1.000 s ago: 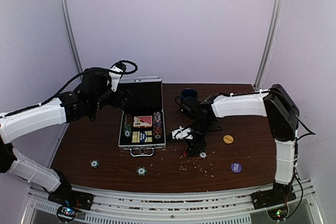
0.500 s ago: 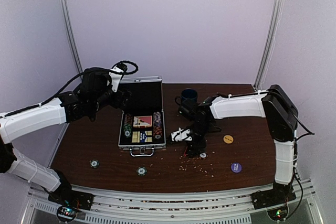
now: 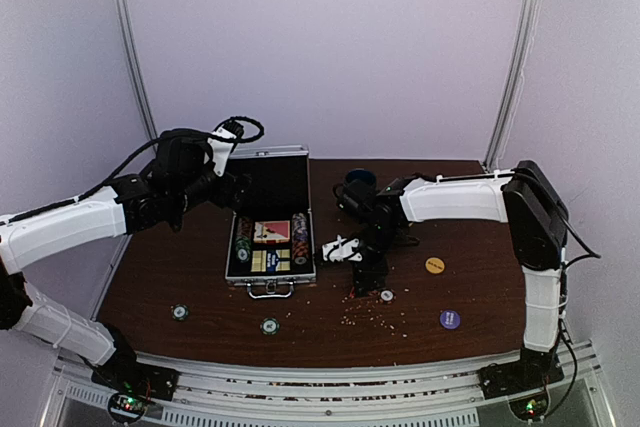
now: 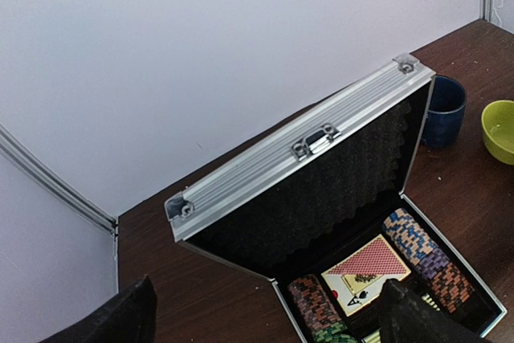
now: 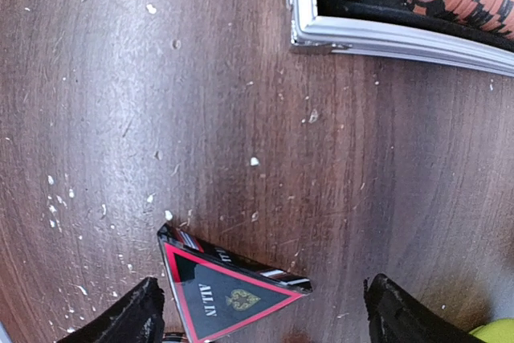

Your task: Pack up texas hold em set

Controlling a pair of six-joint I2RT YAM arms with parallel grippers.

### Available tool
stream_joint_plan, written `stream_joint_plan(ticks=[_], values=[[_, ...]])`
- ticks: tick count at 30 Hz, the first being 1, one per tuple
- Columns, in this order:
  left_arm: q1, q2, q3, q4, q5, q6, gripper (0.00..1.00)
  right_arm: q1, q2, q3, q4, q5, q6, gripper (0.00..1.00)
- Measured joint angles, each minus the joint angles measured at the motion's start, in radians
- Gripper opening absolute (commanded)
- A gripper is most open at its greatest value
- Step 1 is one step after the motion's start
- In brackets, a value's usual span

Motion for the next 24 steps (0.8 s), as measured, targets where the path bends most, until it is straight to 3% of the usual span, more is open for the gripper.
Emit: stream_joint_plan(ticks=[8,24], values=[[0.000,0.000,0.000,0.000,0.018,0.000,0.98,0.000,0.000,0.001,-0.010,0.004,-0.002,0.88],[0.000,0.011,0.000,-0.005,0.045,0.001,0.98,0.000,0.032,0.001,-0.051,0.003,-0.010,0.74]])
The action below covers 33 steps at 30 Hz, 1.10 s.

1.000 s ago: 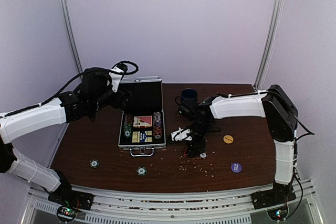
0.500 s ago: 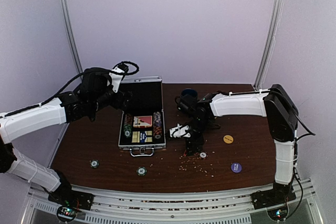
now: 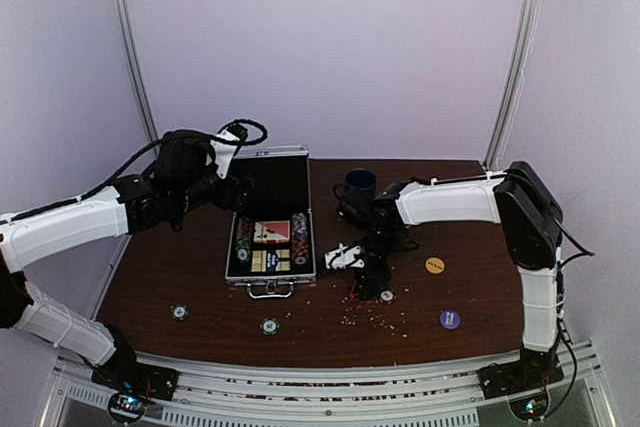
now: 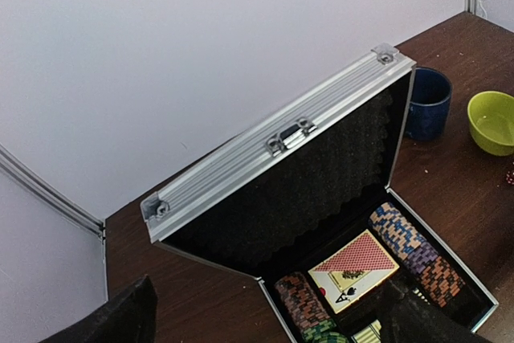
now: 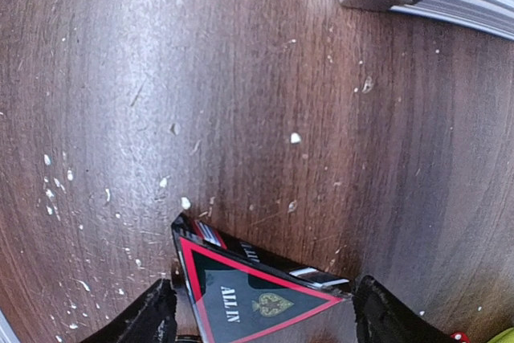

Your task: Pack up texas hold em set

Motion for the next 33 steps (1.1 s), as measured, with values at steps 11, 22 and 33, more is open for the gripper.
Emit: stream_joint_plan(ticks=[11,22,33], values=[[0.000,0.002,0.000,-0.003,0.015,0.000,0.98,0.011,0.002,0.000,-0.002,0.000,0.001,0.62],[0.000,0.005,0.000,-0.003,0.021,0.001,0.98,0.041,0.002,0.040,-0.023,0.005,0.008,0.55],[0.000,0.009,0.000,-0.018,-0.018,-0.002,0.98,0.076,0.003,0.230,-0.043,0.003,0.058,0.52]])
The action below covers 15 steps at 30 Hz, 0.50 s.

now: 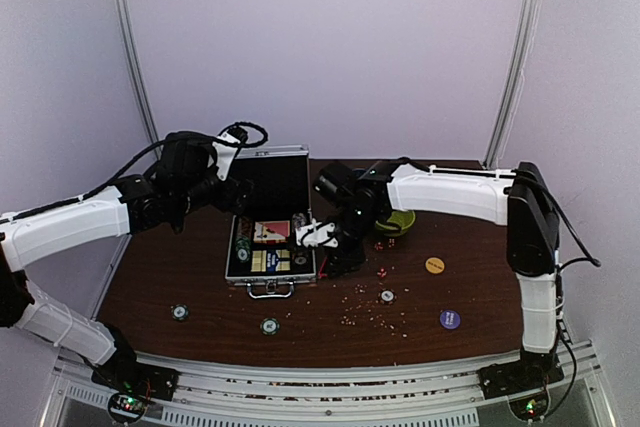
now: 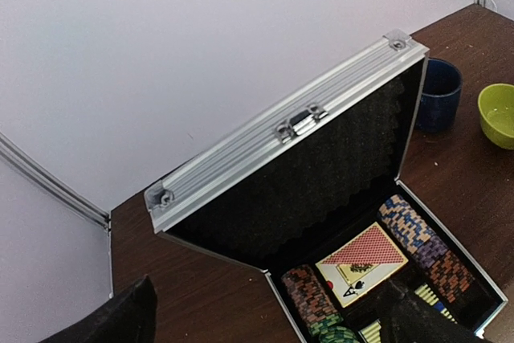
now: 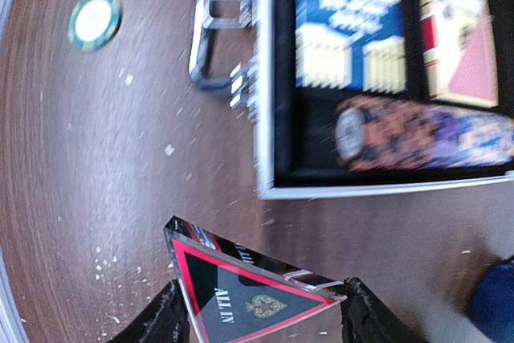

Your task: Pack up texas hold em set

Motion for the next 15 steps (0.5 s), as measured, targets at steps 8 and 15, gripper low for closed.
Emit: stream_joint_plan(ticks=[8,15], values=[[0.000,-0.021,0.000,0.000,-0.095,-0.011,0.98,0.000,0.147,0.258,0.082,0.045,0.085,0.52],[0.003,-0.066,0.000,0.003,-0.143,-0.015,0.98,0.002,0.305,0.403,0.199,0.140,0.141,0.54]])
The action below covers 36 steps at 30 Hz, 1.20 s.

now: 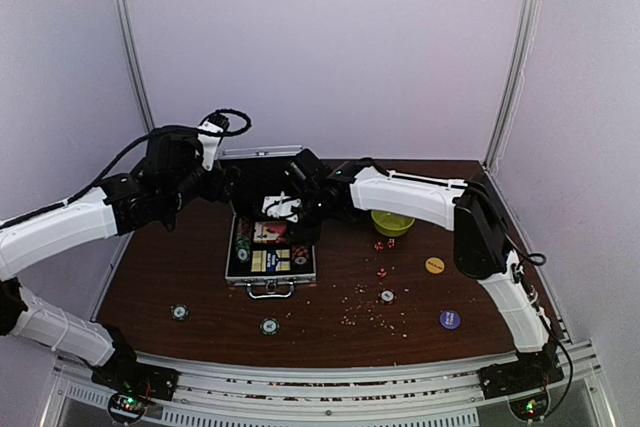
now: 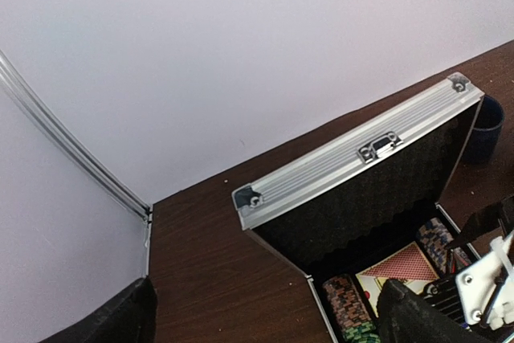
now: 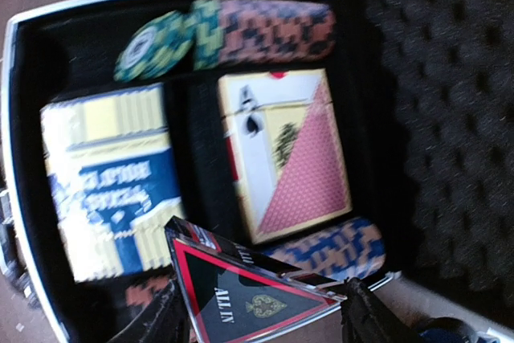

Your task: Pack up texas hold em set

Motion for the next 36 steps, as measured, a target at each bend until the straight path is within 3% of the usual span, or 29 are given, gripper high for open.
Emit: stream_joint_plan(ticks=[13,25,36], values=[[0.010,-0.023,0.000,0.007,-0.019,-0.006,0.98,0.021,0.076,0.100,0.190,0.099,0.007,0.57],[0.012,-0.023,0.000,0.007,-0.007,-0.008,0.98,0.040,0.179,0.127,0.265,0.161,-0.019,0.58],[0.012,-0.023,0.000,0.007,0.006,-0.009,0.98,0.040,0.184,0.126,0.293,0.195,-0.047,0.76]])
